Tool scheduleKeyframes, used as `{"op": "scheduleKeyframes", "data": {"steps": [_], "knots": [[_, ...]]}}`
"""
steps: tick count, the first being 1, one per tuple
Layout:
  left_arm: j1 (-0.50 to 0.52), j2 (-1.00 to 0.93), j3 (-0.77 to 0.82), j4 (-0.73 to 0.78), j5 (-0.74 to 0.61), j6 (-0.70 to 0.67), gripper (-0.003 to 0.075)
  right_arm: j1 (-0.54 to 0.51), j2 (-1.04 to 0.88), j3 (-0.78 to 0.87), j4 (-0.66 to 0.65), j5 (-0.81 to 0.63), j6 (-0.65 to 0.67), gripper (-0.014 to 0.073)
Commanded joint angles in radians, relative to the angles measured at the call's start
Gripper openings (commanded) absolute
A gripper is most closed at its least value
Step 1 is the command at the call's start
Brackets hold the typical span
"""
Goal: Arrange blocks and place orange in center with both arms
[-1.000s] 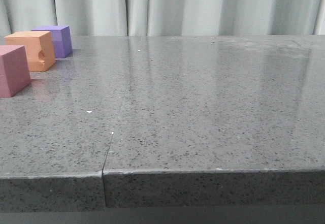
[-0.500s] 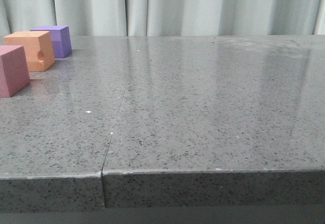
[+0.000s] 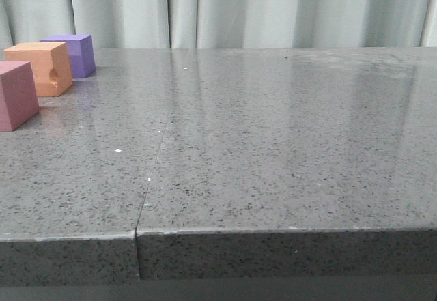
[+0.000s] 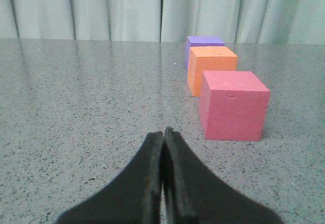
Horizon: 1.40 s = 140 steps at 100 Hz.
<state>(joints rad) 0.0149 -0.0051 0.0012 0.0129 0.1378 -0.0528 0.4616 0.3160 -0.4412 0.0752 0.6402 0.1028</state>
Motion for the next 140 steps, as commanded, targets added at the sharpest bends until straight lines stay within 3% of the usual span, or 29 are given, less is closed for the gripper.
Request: {"op": "scheduleKeyframes", "data": {"steps": [1, 94, 121, 140], "knots": [[0.001, -0.031, 0.04, 0.0, -0.092, -0.001, -0.002, -0.003, 0.009, -0.026, -0.003, -0.064, -0.011, -0.0067], [0.001, -0.031, 0.04, 0.0, -0.092, -0.001, -0.002, -0.006, 0.008, -0.024, -0.006, -0.073, -0.011, -0.0067], [0.001, -0.031, 0.04, 0.0, -0.092, -0.001, -0.002, -0.106, 0.004, 0.083, -0.013, -0.358, -0.011, -0.0067], [0.001, -0.031, 0.04, 0.0, -0.092, -0.001, -0.002, -0.227, -0.003, 0.182, -0.095, -0.558, -0.011, -0.0067]]}}
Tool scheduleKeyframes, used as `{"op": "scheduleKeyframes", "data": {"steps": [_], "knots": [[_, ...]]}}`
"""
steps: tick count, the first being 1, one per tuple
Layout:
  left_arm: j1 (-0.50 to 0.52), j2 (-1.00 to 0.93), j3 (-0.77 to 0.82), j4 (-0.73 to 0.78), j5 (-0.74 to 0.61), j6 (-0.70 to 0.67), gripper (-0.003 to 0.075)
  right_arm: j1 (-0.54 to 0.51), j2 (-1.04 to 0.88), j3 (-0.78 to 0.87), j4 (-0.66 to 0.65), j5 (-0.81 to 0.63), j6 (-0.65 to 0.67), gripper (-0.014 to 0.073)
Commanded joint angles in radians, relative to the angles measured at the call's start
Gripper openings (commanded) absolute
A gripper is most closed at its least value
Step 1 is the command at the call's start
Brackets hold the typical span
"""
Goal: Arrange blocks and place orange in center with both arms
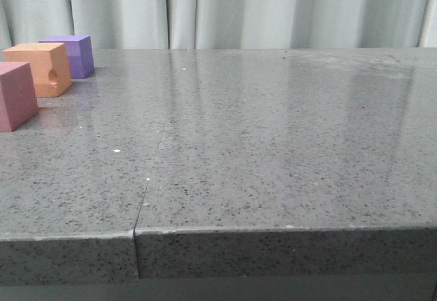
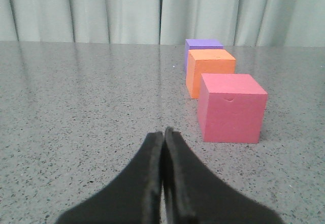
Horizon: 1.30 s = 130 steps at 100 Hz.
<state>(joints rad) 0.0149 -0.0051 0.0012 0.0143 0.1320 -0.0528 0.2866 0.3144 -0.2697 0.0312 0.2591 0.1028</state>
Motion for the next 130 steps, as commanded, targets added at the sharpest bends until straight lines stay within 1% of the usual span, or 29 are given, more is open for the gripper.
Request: {"op": "scheduleKeyframes", "data": {"steps": [1, 17, 27, 41, 57, 66, 70, 84, 130], "knots": [[0.001, -0.031, 0.04, -0.002, -0.086, -0.001, -0.002, -0.056, -0.006, 0.013, -0.054, -0.182, -0.011, -0.0067], [0.001, -0.031, 0.04, -0.002, -0.086, -0.001, -0.002, -0.144, -0.09, 0.082, -0.066, -0.259, -0.011, -0.0067], [0.001, -0.031, 0.04, -0.002, -0.086, -0.001, -0.002, -0.204, -0.156, 0.123, -0.066, -0.27, -0.011, -0.0067], [0.001, -0.031, 0.04, -0.002, -0.086, -0.001, -0.002, -0.257, -0.25, 0.175, -0.066, -0.272, -0.011, -0.0067], [0.001, -0.031, 0.04, -0.002, -0.086, -0.001, -0.002, -0.271, -0.348, 0.248, -0.058, -0.272, -0.01, -0.0067], [0.001, -0.031, 0.04, -0.002, -0.086, -0.001, -0.002, -0.271, -0.347, 0.281, -0.054, -0.283, -0.01, -0.0067], [0.001, -0.031, 0.04, -0.002, -0.086, -0.001, -0.002, -0.271, -0.347, 0.28, -0.054, -0.259, -0.01, -0.0067], [0.001, -0.031, 0.04, -0.002, -0.086, -0.001, -0.002, -0.271, -0.348, 0.28, -0.054, -0.279, -0.01, -0.0067], [0.001, -0.031, 0.04, -0.002, -0.086, -0.001, -0.002, -0.271, -0.348, 0.28, -0.054, -0.279, -0.01, -0.0067]]}}
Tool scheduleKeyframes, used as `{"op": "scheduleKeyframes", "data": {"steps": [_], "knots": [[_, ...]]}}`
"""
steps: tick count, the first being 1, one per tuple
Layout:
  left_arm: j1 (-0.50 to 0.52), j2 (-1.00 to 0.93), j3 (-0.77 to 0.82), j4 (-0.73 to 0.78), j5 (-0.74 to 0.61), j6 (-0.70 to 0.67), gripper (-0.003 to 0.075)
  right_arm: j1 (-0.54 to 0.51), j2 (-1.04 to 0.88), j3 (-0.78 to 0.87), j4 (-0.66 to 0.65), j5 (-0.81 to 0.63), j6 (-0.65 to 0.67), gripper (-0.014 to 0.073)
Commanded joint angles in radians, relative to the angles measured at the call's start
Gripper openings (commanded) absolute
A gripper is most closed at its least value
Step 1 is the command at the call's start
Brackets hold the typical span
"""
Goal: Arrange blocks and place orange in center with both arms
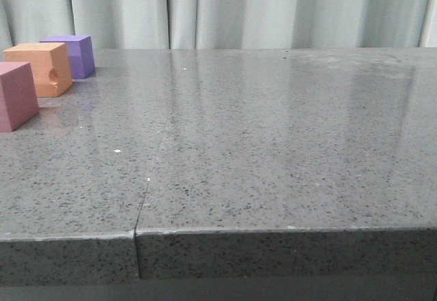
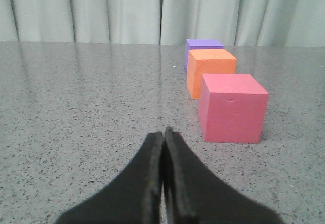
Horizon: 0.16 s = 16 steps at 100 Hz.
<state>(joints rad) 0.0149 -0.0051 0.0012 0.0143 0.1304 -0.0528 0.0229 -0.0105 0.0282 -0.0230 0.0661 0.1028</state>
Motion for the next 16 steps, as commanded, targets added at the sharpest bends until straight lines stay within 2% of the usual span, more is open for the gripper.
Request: {"op": "scheduleKeyframes", "data": {"steps": [1, 16], "knots": [[0.001, -0.031, 0.04, -0.002, -0.084, -0.001, -0.002, -0.007, -0.023, -0.018, 0.0, -0.086, -0.01, -0.0067], [0.001, -0.031, 0.04, -0.002, -0.084, -0.001, -0.002, -0.007, -0.023, -0.018, 0.0, -0.086, -0.01, -0.0067]]}}
